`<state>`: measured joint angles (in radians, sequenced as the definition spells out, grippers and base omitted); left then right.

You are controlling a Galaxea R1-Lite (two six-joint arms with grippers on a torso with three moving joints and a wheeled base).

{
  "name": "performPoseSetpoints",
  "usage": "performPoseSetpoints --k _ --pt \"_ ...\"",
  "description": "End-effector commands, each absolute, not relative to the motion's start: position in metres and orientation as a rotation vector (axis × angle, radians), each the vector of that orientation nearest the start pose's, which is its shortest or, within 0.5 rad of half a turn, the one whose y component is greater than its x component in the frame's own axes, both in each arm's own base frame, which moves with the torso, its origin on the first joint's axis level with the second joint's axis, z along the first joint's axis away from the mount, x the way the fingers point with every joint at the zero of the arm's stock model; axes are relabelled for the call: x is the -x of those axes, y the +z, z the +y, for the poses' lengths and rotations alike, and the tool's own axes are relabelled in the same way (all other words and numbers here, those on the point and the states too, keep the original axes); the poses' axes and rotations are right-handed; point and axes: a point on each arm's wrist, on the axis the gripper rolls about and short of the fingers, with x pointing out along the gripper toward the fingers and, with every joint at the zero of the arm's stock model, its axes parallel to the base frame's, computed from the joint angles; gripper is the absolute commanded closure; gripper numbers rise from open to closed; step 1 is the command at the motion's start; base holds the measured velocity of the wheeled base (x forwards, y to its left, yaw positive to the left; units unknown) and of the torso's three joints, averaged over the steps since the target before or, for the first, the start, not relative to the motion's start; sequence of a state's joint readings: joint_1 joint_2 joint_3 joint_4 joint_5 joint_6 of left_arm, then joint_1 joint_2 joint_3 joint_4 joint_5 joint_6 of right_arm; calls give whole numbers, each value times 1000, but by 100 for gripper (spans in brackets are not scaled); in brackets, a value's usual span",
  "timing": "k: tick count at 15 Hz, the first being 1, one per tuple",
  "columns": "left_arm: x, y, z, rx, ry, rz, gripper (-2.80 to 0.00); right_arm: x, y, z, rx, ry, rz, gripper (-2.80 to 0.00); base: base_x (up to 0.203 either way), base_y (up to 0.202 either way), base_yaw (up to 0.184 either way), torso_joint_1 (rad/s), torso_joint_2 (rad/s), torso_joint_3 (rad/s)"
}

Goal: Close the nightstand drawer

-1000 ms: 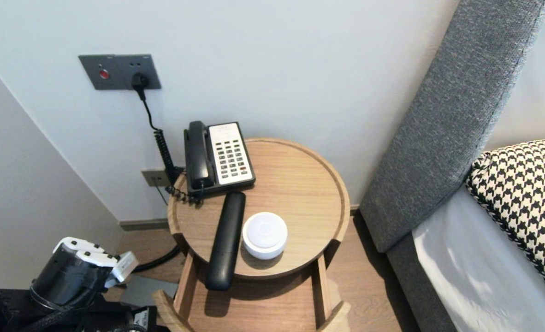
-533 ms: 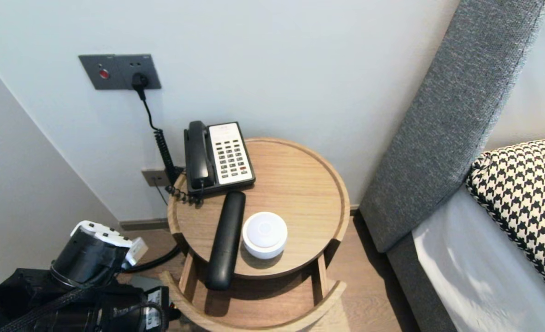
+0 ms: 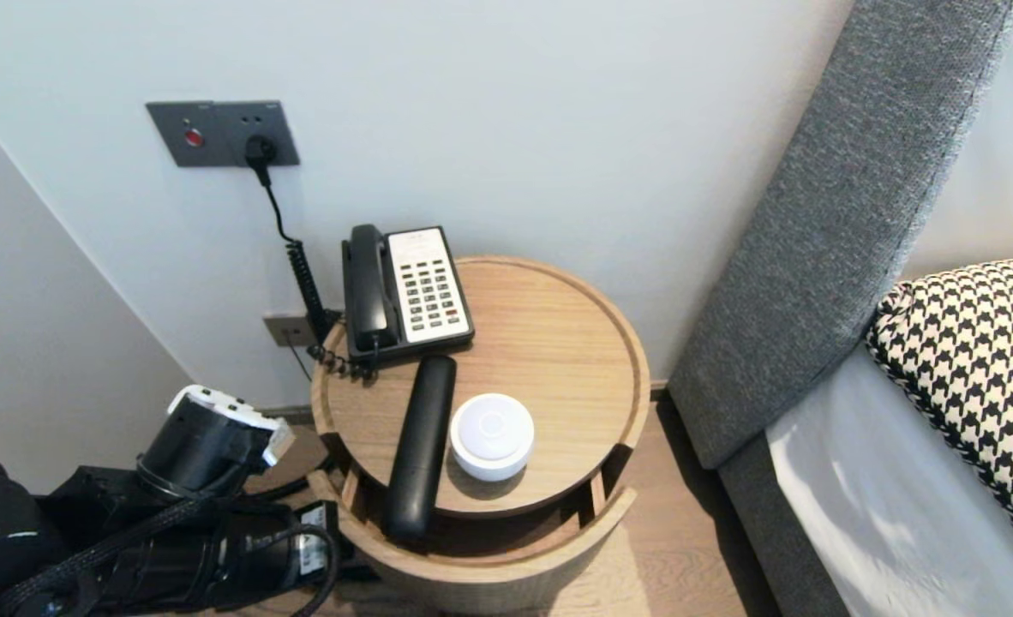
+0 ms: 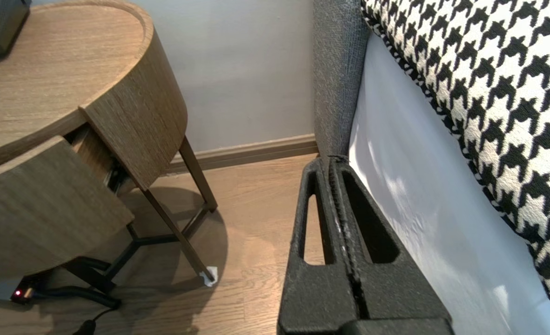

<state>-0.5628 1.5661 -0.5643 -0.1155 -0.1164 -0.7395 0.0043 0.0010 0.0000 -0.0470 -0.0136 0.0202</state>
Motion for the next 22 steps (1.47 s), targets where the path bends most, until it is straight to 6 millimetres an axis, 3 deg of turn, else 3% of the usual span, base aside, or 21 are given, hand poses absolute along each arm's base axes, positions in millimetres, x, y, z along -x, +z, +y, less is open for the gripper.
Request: performPoseSetpoints --k 1,16,22 --pt "-193 111 -125 465 -267 1070 0 21 74 0 -20 -9 -22 0 0 0 0 0 0 0" --pt "-219 116 -141 480 -249 1031 0 21 74 0 -21 -9 -22 0 0 0 0 0 0 0" --pt "-213 116 -137 482 -247 1036 0 21 74 0 -20 -9 -22 0 0 0 0 0 0 0"
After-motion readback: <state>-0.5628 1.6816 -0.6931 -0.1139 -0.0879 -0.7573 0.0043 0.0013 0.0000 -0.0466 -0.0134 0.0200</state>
